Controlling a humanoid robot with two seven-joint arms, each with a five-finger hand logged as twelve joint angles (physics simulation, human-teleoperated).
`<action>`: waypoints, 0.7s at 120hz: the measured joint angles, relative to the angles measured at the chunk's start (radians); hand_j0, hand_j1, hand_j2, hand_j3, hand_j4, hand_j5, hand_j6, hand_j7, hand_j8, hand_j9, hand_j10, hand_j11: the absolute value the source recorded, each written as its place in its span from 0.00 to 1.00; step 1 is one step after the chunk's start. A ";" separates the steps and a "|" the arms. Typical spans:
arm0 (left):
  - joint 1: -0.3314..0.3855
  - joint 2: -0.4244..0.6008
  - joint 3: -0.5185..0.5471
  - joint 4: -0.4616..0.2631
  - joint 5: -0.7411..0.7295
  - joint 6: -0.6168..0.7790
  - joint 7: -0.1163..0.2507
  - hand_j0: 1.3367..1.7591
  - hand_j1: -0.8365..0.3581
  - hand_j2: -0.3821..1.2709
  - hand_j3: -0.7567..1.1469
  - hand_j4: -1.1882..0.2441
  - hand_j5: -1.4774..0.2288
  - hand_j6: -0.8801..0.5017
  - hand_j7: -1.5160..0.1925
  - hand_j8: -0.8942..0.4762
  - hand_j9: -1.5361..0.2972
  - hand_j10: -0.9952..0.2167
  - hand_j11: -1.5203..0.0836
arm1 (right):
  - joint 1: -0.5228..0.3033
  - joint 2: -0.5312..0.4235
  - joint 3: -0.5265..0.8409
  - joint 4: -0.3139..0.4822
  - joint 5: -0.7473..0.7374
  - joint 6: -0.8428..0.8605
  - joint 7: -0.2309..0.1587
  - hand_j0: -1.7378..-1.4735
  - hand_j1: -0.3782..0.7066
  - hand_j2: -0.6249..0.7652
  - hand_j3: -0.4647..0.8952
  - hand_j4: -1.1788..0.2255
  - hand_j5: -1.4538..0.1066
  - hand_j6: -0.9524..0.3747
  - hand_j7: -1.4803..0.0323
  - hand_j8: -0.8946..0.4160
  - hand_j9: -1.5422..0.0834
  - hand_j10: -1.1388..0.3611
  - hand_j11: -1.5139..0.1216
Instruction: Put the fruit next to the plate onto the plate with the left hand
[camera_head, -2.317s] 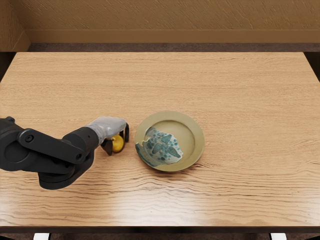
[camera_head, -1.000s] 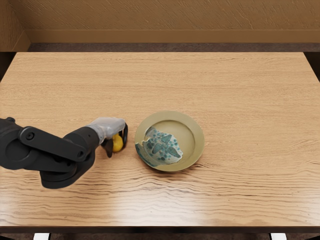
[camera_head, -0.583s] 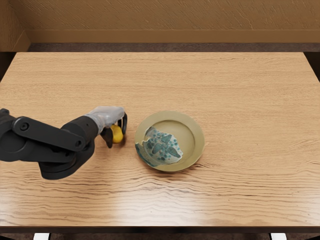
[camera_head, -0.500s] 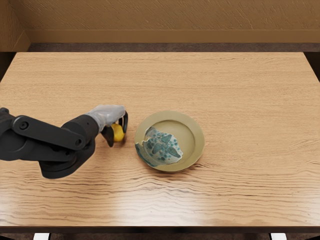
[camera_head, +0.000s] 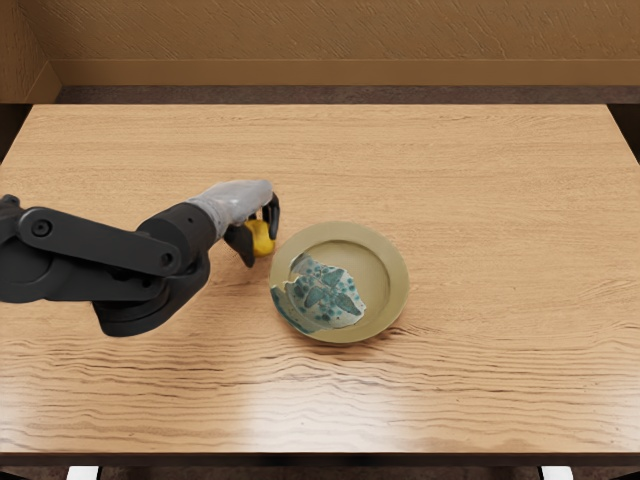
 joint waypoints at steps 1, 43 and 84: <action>0.000 0.000 -0.003 0.000 -0.001 0.000 0.000 0.74 0.44 0.51 0.40 0.24 0.17 0.36 0.20 0.35 0.20 0.11 0.22 | 0.000 0.000 0.000 0.000 0.000 0.000 0.000 0.30 0.05 0.45 0.34 0.82 0.91 0.70 0.96 0.66 0.93 0.74 0.91; -0.013 -0.003 -0.110 -0.001 -0.041 -0.002 0.000 0.75 0.46 0.50 0.40 0.25 0.15 0.36 0.19 0.34 0.21 0.11 0.23 | 0.000 0.000 0.000 0.000 0.000 0.000 0.000 0.30 0.05 0.45 0.34 0.82 0.91 0.70 0.96 0.66 0.93 0.74 0.91; -0.019 -0.010 -0.184 -0.001 -0.097 -0.120 -0.003 0.75 0.48 0.49 0.40 0.25 0.15 0.35 0.19 0.33 0.21 0.11 0.23 | 0.000 0.000 0.000 0.000 0.000 0.000 0.000 0.30 0.05 0.45 0.34 0.82 0.91 0.70 0.96 0.66 0.93 0.74 0.91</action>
